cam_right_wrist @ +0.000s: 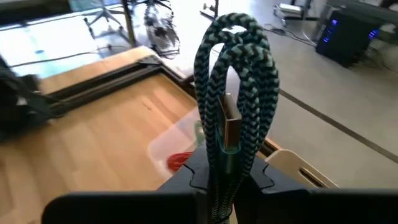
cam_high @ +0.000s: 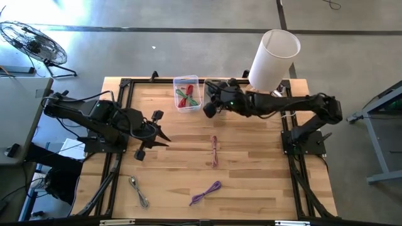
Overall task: Pick & Place USB Port
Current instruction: Put the blue cable into the gray bin
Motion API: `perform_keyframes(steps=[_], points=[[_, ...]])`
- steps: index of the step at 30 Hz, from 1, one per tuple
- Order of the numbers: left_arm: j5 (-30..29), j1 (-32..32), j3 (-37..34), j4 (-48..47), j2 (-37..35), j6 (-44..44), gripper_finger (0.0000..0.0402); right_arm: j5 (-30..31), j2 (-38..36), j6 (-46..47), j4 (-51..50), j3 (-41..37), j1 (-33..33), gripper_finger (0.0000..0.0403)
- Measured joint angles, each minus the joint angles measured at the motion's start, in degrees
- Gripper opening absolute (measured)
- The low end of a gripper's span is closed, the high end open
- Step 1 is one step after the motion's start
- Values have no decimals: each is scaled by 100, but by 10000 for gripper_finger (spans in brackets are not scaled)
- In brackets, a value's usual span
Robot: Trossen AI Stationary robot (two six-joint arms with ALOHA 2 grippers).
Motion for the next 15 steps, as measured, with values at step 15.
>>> perform_keyframes(steps=[15], points=[[-156,0,1,-112,0,18,78,-814,750,603,-44,0,-1191,23]])
